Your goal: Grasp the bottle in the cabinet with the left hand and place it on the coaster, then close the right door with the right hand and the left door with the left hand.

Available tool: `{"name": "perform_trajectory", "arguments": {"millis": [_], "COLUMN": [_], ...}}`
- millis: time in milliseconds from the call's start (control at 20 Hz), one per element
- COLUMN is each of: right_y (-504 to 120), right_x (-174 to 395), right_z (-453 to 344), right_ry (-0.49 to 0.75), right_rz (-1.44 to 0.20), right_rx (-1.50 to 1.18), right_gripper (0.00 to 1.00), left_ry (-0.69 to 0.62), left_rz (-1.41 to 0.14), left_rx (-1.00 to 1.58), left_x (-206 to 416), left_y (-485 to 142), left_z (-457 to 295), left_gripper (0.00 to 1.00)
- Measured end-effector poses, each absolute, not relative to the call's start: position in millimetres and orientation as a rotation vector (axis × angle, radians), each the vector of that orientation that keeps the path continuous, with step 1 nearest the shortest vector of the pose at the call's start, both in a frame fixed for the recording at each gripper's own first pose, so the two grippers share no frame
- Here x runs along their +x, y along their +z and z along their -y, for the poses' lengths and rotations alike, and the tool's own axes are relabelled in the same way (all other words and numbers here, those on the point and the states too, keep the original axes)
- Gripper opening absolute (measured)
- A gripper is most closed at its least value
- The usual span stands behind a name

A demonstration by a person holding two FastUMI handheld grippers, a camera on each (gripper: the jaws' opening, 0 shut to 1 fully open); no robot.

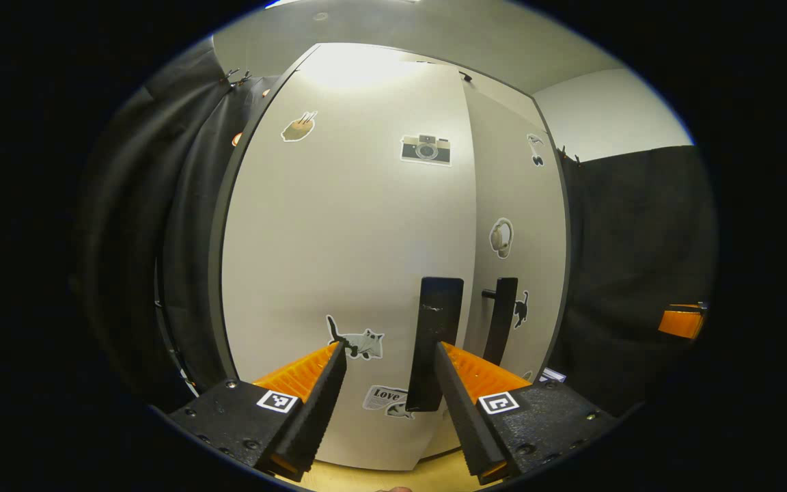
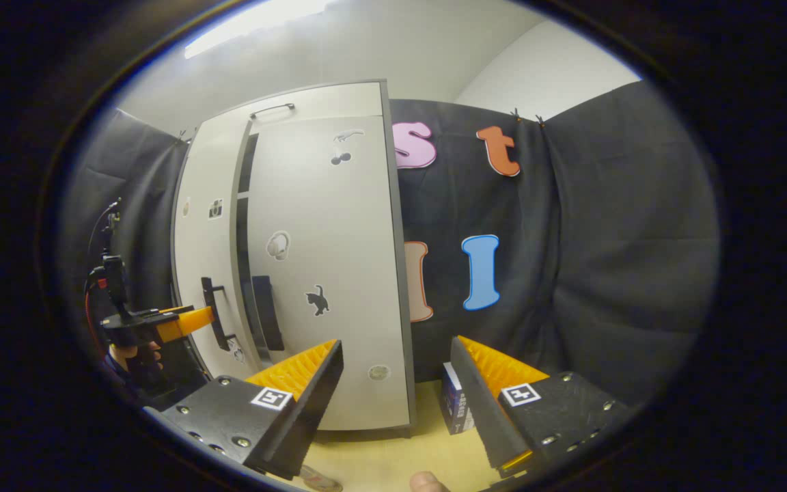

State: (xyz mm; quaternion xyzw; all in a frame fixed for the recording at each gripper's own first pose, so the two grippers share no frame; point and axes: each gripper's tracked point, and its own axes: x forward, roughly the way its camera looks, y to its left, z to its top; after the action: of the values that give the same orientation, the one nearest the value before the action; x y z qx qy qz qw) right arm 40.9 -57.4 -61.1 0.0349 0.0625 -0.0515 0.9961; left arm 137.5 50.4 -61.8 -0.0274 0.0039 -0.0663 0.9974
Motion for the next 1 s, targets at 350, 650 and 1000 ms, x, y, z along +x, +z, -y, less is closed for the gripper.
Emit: {"name": "perform_trajectory", "arguments": {"millis": [350, 650, 1000], "right_y": [-68, -71, -44], "right_x": [54, 64, 62], "right_z": [52, 36, 20], "right_ry": [-0.081, -0.042, -0.02], "right_rz": [-0.14, -0.149, -0.128], "right_rx": [0.072, 0.078, 0.088], "right_gripper": [0.95, 0.95, 0.95], "left_ry": [-0.117, -0.094, -0.064], "left_rz": [-0.015, -0.022, -0.04], "left_rx": [-0.058, -0.063, -0.078], "left_x": [161, 168, 118], "left_y": [-66, -68, -42], "left_z": [-46, -46, -40], "left_gripper": [0.81, 0.81, 0.81]}}
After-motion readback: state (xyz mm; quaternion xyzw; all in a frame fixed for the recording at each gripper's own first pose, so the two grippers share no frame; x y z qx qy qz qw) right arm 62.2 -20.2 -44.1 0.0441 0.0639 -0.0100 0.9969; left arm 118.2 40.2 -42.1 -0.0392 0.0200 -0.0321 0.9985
